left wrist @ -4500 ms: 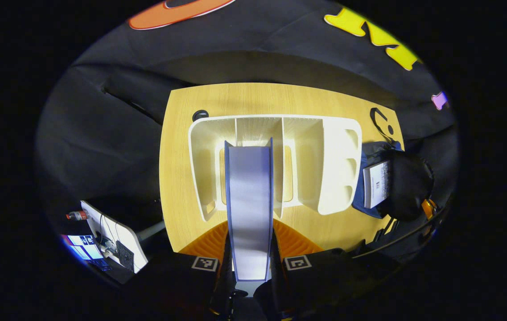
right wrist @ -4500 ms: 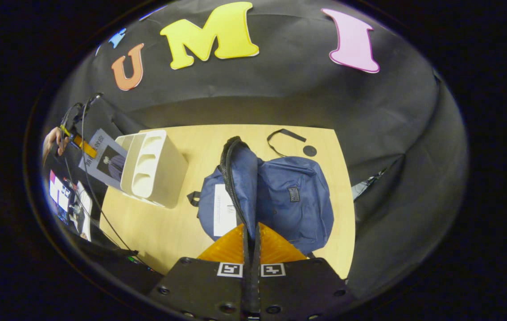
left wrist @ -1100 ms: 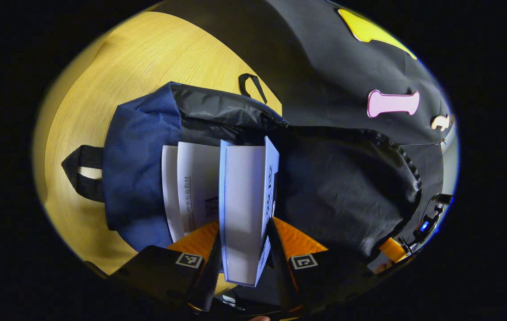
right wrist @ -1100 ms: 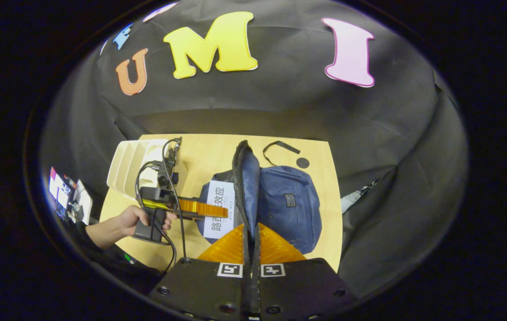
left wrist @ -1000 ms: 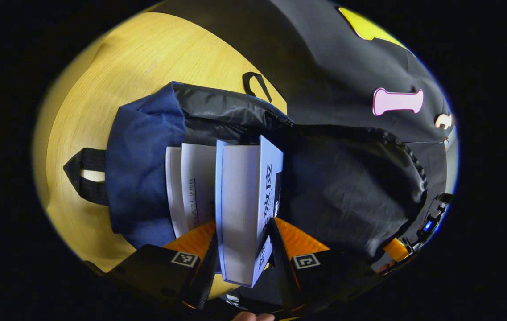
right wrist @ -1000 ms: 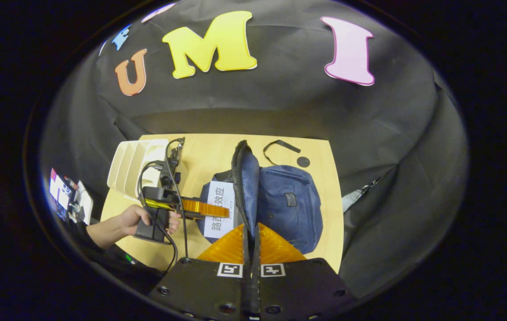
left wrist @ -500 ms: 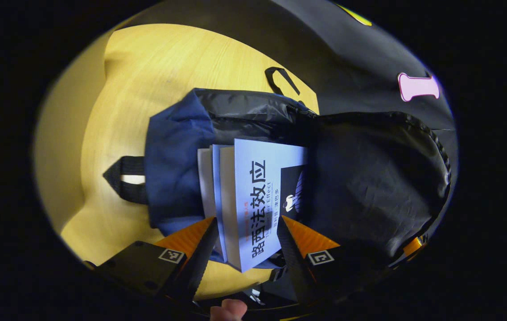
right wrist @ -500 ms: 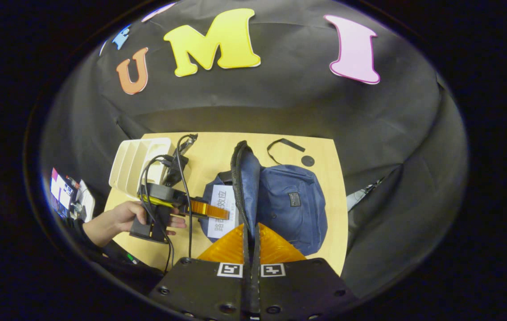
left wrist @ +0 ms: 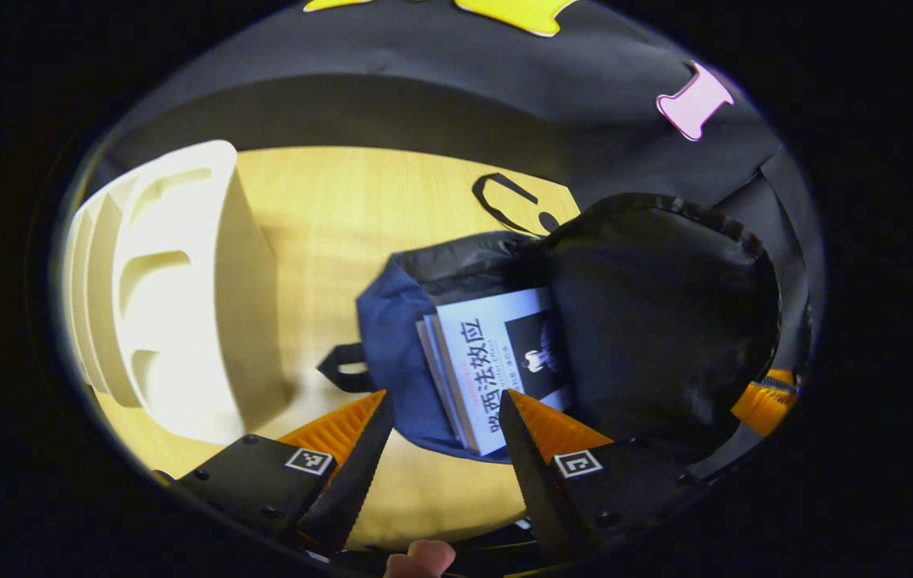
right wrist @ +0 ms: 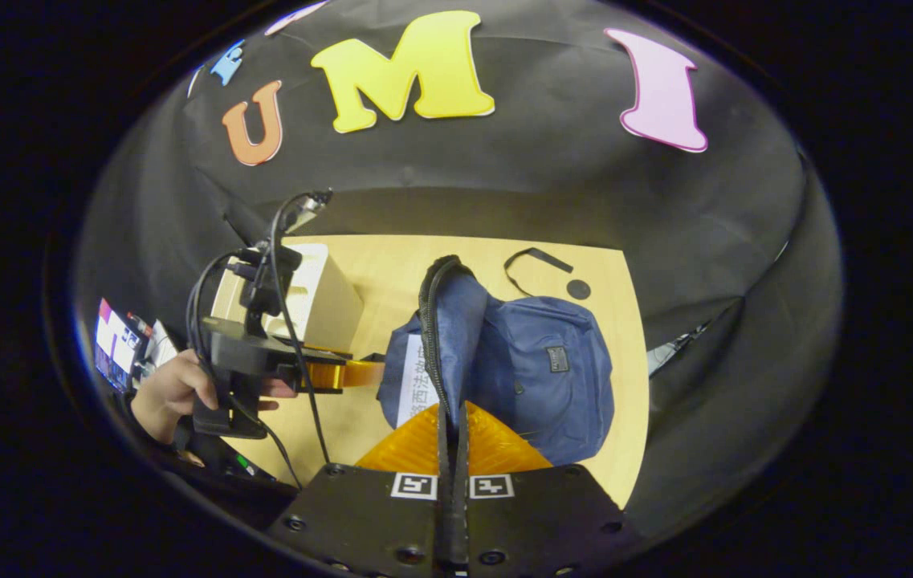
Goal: Open the schoolbag, grab two books from the bookshelf and put them into the schoolbag.
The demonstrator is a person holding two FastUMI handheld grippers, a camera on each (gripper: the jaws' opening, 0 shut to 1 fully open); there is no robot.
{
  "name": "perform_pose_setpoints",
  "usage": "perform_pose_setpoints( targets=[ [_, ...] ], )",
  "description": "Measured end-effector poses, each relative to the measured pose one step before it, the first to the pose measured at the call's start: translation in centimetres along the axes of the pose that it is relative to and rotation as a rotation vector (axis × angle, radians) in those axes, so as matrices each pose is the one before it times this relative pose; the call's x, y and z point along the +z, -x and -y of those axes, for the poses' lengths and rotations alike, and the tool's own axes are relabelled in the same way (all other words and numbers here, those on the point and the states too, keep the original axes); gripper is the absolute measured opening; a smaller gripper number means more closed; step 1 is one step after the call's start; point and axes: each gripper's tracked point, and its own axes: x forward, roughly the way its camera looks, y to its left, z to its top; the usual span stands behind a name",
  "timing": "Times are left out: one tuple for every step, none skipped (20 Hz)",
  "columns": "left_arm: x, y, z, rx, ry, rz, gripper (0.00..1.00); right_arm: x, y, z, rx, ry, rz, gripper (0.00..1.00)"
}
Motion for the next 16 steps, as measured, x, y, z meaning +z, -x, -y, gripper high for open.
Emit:
perform_pose_setpoints(
  targets=[
    [0.02, 0.747, -0.327, 0.01108, -0.00723, 0.00257, 0.84, -0.154, -0.349, -0.118, -0.00138, 0.00194, -0.00222, 0.0],
    [-0.543, 0.665, 0.021, -0.00263, 0.01041, -0.01345, 0.84, -0.115, -0.257, -0.281, 0.00314, 0.00194, -0.00478, 0.03],
    [-0.819, 0.815, -0.033, -0.00203, 0.0147, -0.02266, 0.85, -0.169, -0.319, -0.608, 0.00698, -0.00261, -0.0019, 0.0],
    [-0.524, 0.848, -0.169, 0.00489, 0.00322, -0.01441, 0.85, -0.157, -0.397, -0.628, 0.00962, 0.00159, -0.00331, 0.0],
    [-0.43, 0.979, -0.681, 0.02283, -0.01633, -0.01069, 0.85, -0.095, -0.381, -0.549, 0.00589, 0.00458, -0.00254, 0.0],
    [-0.444, 0.911, -1.112, 0.04226, -0.03085, -0.00745, 0.85, -0.125, -0.354, -0.595, 0.00758, 0.00554, -0.00112, 0.0],
    [-0.365, 1.087, -0.793, 0.02888, -0.03163, -0.00451, 0.85, -0.294, -0.647, -0.95, 0.0036, 0.00689, 0.00002, 0.0],
    [-0.282, 1.247, -0.623, 0.0269, -0.02549, -0.0013, 0.84, -0.044, -0.466, -0.552, 0.00359, 0.01289, -0.00039, 0.0],
    [-0.116, 1.157, -1.031, 0.03581, -0.0247, 0.01057, 0.84, -0.159, -0.412, -0.47, 0.00153, 0.0109, 0.0014, 0.0],
    [-0.1, 1.026, -1.109, 0.03412, -0.02236, 0.00689, 0.84, -0.126, -0.436, -0.622, 0.00471, 0.00532, -0.00206, 0.0],
    [-0.325, 0.914, -1.02, 0.03541, -0.02069, 0.00721, 0.85, -0.053, -0.522, -0.502, 0.00628, 0.00148, -0.00134, 0.0],
    [0.164, 0.808, -0.976, 0.03235, -0.01352, 0.02353, 0.84, -0.016, -0.08, -0.661, 0.01009, 0.00021, 0.0005, 0.02],
    [0.466, 0.709, -1.339, 0.04747, -0.01408, 0.03928, 0.84, -0.363, -0.432, -0.923, 0.01329, 0.00089, 0.00043, 0.09],
    [0.542, 0.786, -1.253, 0.03501, 0.00281, 0.04443, 0.84, 0.084, 0.205, -0.729, 0.00811, 0.00206, 0.00236, 0.13],
    [0.524, 0.78, -0.735, 0.01955, 0.01294, 0.04703, 0.83, -0.083, -0.271, -0.461, 0.00658, 0.00122, 0.00412, 0.24],
    [0.627, 0.908, -0.603, 0.01508, 0.01583, 0.0475, 0.84, 0.069, -0.105, -0.457, -0.00001, 0.00201, 0.00796, 0.32]
  ],
)
